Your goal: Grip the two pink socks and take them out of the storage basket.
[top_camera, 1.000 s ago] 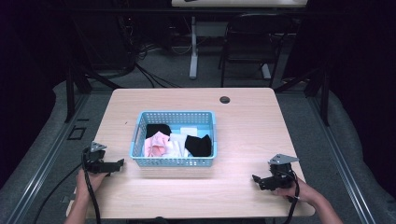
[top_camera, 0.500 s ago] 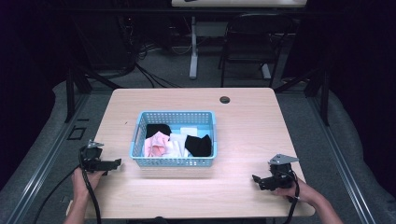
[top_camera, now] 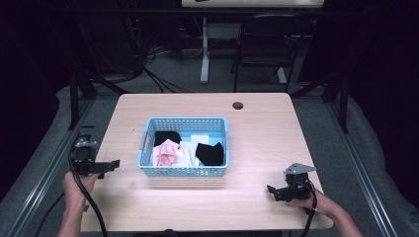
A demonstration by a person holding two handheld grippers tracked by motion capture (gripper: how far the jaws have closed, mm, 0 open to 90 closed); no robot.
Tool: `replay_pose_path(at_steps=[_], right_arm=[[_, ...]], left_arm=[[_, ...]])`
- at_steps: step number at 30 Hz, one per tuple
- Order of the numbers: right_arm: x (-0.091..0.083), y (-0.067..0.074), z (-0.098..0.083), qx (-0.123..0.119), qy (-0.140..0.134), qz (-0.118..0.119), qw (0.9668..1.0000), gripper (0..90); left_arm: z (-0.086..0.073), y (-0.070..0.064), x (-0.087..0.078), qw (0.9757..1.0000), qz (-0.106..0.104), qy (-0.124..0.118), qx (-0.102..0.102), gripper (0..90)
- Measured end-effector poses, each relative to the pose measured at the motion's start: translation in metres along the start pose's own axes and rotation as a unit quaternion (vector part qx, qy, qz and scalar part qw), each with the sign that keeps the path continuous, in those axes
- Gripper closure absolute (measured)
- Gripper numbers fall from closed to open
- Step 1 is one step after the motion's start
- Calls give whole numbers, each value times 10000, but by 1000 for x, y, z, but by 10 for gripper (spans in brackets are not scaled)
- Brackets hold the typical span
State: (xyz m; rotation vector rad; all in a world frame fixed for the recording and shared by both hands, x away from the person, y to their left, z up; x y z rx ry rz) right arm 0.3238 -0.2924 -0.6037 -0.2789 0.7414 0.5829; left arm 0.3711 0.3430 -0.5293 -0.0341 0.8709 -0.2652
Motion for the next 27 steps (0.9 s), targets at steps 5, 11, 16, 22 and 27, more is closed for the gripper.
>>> replay_pose_path(at_steps=[5,11,16,22,27], right_arm=[[0,0,0,1,20,-10,10000,0],[0,0,0,3,21,-11,10000,0],[0,0,0,11,17,-19,10000,0],[0,0,0,10,18,-18,10000,0],[0,0,0,16,18,-26,10000,0]], left_arm=[[9,-6,-11,10000,-43,-30,30,2],[23,-26,-21,9997,-165,4,195,2],[33,-44,-25,9989,-251,5,406,3],[47,-69,-29,9970,-444,-26,636,3],[58,-89,-26,9953,-571,10,777,17]])
Point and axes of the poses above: each handheld gripper's, and its own axes: x roughly forward along the jaws, z roughly out of its top, y roughly to its left, the point moved 2 cm from there along x, roughly forward along the jaws, and after that the axes turned 3 degrees about -x, right-handed, at the moved point
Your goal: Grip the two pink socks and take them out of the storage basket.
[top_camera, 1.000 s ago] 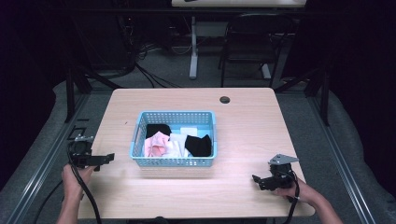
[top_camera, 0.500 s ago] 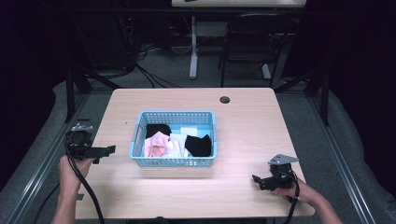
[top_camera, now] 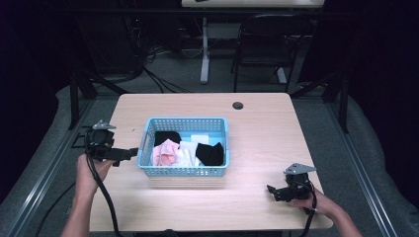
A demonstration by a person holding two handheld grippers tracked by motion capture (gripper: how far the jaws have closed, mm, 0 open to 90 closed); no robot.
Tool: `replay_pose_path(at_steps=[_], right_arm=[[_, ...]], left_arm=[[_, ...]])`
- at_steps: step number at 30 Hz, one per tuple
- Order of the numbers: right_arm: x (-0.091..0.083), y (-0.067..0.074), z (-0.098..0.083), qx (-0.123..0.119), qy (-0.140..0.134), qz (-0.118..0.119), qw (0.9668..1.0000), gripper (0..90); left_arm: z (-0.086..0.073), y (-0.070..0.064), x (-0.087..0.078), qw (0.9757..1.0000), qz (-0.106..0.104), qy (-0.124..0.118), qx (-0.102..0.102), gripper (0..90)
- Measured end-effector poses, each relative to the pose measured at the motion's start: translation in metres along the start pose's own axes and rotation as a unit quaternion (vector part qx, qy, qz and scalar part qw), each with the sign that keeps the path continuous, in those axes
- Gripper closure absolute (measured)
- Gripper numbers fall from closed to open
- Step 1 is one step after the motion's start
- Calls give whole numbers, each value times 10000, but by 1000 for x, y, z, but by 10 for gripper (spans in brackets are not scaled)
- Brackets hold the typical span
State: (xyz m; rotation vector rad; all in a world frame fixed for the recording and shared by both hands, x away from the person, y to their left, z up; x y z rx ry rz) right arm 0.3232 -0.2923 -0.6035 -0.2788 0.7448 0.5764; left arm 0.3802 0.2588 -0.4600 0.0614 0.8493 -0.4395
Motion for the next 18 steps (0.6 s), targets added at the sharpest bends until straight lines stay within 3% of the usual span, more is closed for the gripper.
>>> replay_pose_path(at_steps=[1,2,4,7,8,14,18], right_arm=[[0,0,0,4,2,-7,10000,0],[0,0,0,4,2,-7,10000,0],[0,0,0,10,6,-18,10000,0],[0,0,0,15,1,8,10000,0],[0,0,0,15,1,8,10000,0],[0,0,0,21,4,-14,10000,0],[0,0,0,19,5,-15,10000,0]], left_arm=[[7,-11,5,9999,-93,71,105,17],[7,-11,5,9999,-93,71,105,19],[17,-28,17,9991,-282,187,263,27],[22,-42,34,9979,-420,377,330,41],[22,-42,34,9979,-420,377,330,46],[22,-56,70,9945,-614,795,296,106],[20,-59,86,9924,-606,1054,197,144]])
Point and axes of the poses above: each handheld gripper's, and its own axes: x roughly forward along the jaws, z roughly out of its top, y roughly to its left, the point moved 2 cm from there along x, roughly forward along the jaws, and after that the axes turned 3 degrees about -x, right-handed, at the moved point
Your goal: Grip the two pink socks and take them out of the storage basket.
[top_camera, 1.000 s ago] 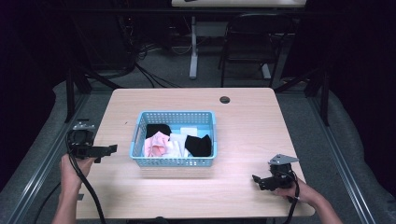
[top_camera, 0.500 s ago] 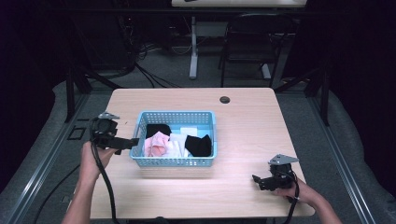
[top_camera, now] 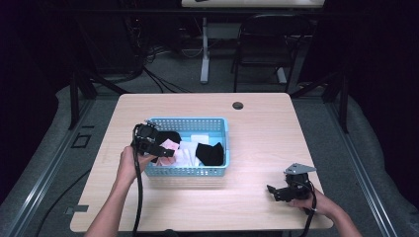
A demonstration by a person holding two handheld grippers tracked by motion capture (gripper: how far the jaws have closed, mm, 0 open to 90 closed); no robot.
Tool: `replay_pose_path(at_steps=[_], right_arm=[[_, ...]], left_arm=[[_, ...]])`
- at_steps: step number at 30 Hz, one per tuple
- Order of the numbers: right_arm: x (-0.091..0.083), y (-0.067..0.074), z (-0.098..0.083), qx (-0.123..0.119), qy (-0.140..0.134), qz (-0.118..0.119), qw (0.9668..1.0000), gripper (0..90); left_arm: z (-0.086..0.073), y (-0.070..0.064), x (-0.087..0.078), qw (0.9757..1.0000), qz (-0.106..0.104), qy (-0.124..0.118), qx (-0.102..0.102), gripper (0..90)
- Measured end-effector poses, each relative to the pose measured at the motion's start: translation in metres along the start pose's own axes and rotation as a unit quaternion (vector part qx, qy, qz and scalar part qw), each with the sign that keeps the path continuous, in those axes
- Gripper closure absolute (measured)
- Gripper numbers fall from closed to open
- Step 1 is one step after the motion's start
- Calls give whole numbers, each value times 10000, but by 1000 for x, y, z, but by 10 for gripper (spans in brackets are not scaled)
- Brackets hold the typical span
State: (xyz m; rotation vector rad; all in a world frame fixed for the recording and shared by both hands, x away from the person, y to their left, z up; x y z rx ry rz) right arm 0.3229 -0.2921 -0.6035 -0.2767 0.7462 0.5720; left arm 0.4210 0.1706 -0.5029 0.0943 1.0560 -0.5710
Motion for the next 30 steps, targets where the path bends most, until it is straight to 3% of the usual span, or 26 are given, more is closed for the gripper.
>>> replay_pose_path(at_steps=[10,17,25,30], right_arm=[[0,0,0,-5,2,-6,10000,0],[0,0,0,-11,7,3,10000,0],[0,0,0,-4,2,-4,10000,0],[0,0,0,-13,6,2,10000,0]], left_arm=[[-2,6,23,9991,-128,347,-201,217],[-1,6,31,9984,-195,398,-344,306],[4,1,42,9982,-10,564,-222,463],[7,0,45,9975,130,686,-107,629]])
Point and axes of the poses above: each handheld gripper's, and its own axes: x roughly forward along the jaws, z roughly out of its top, y roughly to its left, the point moved 2 cm from there along x, roughly forward along the jaws, and after that the axes turned 3 degrees about -x, right-handed, at the moved point
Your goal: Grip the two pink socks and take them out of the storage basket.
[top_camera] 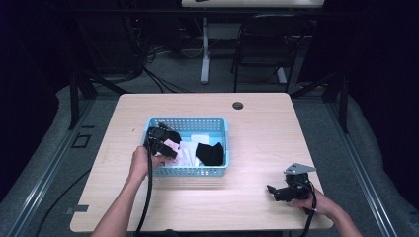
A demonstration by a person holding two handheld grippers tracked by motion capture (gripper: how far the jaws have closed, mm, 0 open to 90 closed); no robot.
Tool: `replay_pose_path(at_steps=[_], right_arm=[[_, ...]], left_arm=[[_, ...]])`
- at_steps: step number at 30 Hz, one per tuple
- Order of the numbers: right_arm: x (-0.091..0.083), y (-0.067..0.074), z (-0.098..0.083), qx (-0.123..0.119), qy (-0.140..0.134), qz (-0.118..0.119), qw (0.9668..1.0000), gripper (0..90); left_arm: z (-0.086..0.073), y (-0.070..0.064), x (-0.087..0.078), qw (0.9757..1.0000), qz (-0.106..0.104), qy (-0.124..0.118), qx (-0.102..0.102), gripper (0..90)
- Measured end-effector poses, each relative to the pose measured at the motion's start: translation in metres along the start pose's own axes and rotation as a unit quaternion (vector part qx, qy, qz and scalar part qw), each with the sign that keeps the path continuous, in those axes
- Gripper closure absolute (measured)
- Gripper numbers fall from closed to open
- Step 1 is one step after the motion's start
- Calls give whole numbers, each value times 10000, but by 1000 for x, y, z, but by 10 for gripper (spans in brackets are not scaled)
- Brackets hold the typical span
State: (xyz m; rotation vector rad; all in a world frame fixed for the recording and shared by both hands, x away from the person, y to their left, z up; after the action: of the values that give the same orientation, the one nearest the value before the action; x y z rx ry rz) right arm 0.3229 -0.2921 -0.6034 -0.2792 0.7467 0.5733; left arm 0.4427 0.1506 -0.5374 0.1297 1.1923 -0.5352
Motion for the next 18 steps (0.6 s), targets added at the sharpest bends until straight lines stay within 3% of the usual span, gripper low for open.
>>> replay_pose_path(at_steps=[6,12,18], right_arm=[[0,0,0,12,-10,14,10000,0],[0,0,0,13,-5,-11,10000,0],[0,0,0,12,-4,-12,10000,0]], left_arm=[[1,1,-2,9999,36,-62,100,789],[3,0,-18,9993,-24,-244,272,819],[6,0,-25,9990,-129,-202,388,817]])
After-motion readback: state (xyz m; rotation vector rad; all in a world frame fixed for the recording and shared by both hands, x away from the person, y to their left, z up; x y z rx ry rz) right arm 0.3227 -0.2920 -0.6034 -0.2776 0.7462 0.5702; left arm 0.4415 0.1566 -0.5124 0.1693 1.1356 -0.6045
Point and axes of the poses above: each handheld gripper's, and its own axes: x roughly forward along the jaws, z roughly out of its top, y roughly to its left, the point moved 2 cm from there along x, roughly forward along the jaws, and after that the axes turned 3 degrees about -x, right-handed, at the moved point
